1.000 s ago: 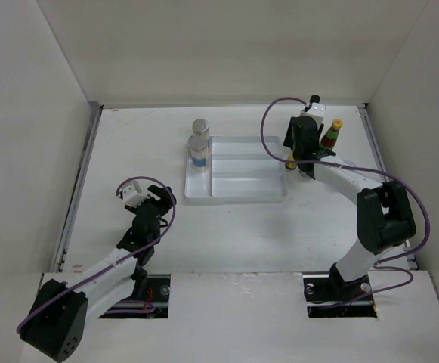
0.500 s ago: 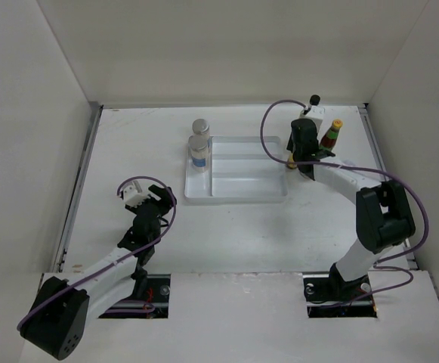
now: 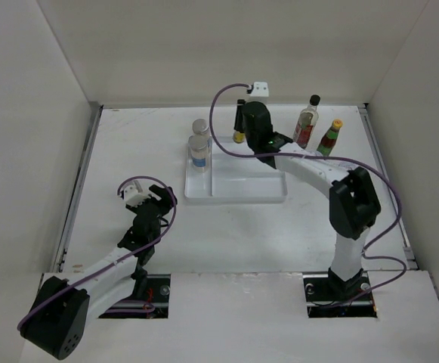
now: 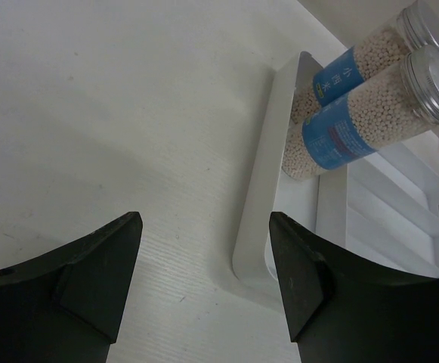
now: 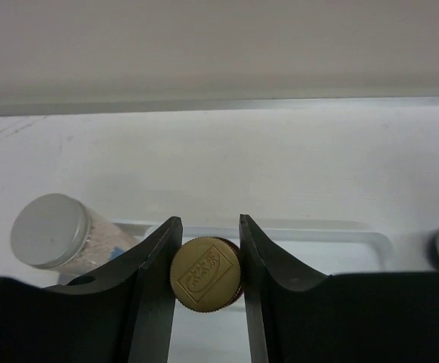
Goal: Organize the condiment bottles
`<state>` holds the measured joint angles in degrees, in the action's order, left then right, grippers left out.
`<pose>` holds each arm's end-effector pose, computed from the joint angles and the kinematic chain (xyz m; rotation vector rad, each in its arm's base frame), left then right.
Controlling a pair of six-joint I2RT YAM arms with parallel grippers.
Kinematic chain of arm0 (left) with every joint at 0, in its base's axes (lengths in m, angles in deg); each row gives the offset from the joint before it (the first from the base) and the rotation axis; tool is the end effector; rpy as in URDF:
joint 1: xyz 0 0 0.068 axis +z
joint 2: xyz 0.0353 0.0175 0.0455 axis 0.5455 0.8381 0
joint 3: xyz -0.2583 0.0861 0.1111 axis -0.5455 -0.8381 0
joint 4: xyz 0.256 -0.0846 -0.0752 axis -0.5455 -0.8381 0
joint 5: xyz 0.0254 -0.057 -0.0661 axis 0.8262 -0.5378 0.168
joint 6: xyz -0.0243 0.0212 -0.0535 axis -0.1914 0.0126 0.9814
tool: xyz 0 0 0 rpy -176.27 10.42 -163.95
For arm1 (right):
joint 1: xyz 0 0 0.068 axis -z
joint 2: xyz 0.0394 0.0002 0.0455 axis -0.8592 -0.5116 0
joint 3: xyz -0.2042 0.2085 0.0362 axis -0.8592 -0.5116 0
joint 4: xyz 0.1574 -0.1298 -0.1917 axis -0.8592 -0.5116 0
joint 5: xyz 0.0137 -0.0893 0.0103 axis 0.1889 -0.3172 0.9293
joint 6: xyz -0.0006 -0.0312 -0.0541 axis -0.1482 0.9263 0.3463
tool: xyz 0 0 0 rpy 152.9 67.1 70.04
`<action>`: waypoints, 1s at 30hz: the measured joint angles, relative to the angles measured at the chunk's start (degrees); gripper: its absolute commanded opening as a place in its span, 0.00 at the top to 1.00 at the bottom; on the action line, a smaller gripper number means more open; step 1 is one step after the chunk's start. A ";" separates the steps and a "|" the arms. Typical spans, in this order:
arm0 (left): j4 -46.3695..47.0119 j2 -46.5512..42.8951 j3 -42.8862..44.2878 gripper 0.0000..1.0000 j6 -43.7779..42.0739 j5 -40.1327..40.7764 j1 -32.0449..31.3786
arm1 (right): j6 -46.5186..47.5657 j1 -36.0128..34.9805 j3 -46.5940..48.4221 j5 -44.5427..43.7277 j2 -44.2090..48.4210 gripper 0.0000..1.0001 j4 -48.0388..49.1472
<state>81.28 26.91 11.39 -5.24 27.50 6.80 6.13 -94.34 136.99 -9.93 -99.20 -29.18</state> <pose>0.1699 -0.0550 0.1610 -0.6516 1.6744 -0.3453 0.4084 0.2580 0.3279 0.0262 1.7690 0.1290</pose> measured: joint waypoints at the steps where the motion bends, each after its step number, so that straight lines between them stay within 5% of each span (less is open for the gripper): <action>1: 0.00 0.00 0.00 0.33 0.02 -0.15 0.00 | -0.02 -0.59 1.73 0.59 -1.97 0.72 0.09; 12: 0.79 1.38 0.00 0.33 0.24 -1.44 0.22 | -1.95 -1.40 8.13 4.42 -14.71 0.65 -1.90; 20: 1.31 3.28 0.00 0.33 0.26 -1.92 0.26 | -4.07 -2.32 8.26 5.29 -15.04 0.25 -1.18; 30: 1.49 3.34 0.00 0.33 0.26 -1.99 0.37 | -2.25 1.46 0.04 6.49 0.55 0.12 -1.09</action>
<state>82.77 30.25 11.39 -4.98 25.51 7.17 3.88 -92.88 137.03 -3.44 -98.65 -30.28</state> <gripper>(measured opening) 0.666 0.874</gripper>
